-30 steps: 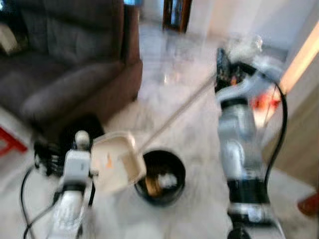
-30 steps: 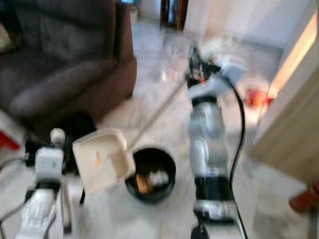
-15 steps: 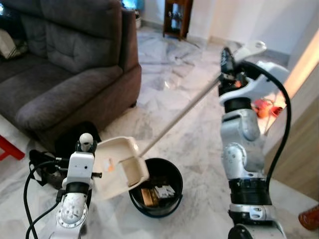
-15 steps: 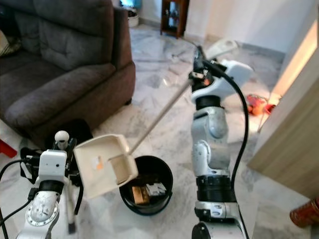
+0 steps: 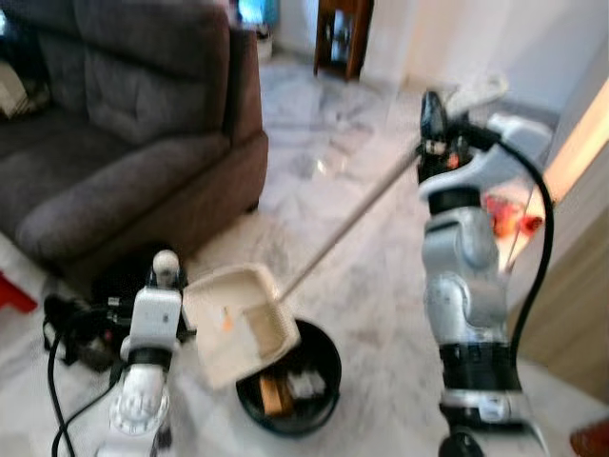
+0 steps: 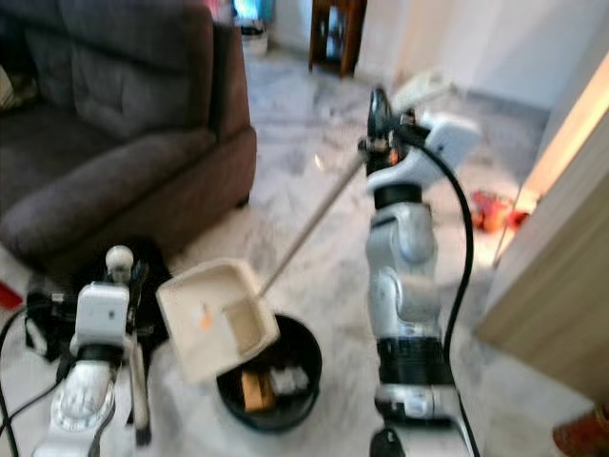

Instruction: Sweep floor

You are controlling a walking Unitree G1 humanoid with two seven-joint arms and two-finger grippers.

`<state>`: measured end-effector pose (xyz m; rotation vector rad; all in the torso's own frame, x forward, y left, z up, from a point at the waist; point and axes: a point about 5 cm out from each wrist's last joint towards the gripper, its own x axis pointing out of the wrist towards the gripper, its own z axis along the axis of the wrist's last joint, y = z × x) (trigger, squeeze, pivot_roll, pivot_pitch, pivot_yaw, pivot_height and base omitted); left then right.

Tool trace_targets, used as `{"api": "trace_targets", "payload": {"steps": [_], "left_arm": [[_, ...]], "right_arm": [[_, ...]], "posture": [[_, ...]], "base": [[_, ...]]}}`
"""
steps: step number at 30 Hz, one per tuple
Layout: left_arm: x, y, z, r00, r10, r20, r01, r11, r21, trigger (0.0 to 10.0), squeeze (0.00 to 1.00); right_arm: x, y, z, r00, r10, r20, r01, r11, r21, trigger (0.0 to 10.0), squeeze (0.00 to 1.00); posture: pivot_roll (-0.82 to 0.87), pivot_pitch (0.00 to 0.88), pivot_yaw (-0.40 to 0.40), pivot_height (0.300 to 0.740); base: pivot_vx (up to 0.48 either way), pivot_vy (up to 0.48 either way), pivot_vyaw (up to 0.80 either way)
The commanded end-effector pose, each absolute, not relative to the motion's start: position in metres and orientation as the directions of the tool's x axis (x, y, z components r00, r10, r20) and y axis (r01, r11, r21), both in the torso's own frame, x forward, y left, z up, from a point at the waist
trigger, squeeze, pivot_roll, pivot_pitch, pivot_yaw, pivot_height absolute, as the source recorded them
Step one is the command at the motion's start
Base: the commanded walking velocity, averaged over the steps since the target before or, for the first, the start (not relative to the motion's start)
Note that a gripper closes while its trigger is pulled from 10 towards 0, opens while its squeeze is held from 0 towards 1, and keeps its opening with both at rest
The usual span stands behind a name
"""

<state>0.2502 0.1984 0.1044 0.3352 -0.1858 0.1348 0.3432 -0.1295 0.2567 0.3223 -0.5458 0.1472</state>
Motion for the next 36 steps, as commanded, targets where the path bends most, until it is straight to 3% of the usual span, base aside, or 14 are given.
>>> {"api": "trace_targets", "payload": {"steps": [1,14,24,36], "left_arm": [[0.251,0.2,0.112,0.964,0.095,0.248,-0.176,0.928,0.327,10.0,0.0],[0.25,0.199,0.11,0.965,0.094,0.243,-0.172,0.93,0.325,10.0,0.0],[0.251,0.2,0.111,0.966,0.087,0.244,-0.167,0.929,0.33,10.0,0.0],[0.251,0.2,0.111,0.965,0.086,0.248,-0.167,0.93,0.327,10.0,0.0]], "right_arm": [[0.338,-0.125,0.276,0.794,0.054,0.605,-0.262,0.929,0.262,10.0,0.0],[0.334,-0.121,0.283,0.756,0.079,0.65,-0.257,0.949,0.184,10.0,0.0],[0.309,-0.084,0.283,0.662,0.209,0.719,-0.345,0.937,0.046,10.0,0.0],[0.287,-0.07,0.266,0.633,0.319,0.705,-0.363,0.927,-0.094,10.0,0.0]], "posture": [[0.21,0.031,-0.036,0.74],[0.21,0.035,-0.037,0.74],[0.2,0.045,-0.028,0.74],[0.19,0.05,-0.025,0.74]], "base": [[0.0,0.0,0.0],[0.0,0.0,0.0],[0.0,0.0,0.0],[0.0,0.0,0.0]]}}
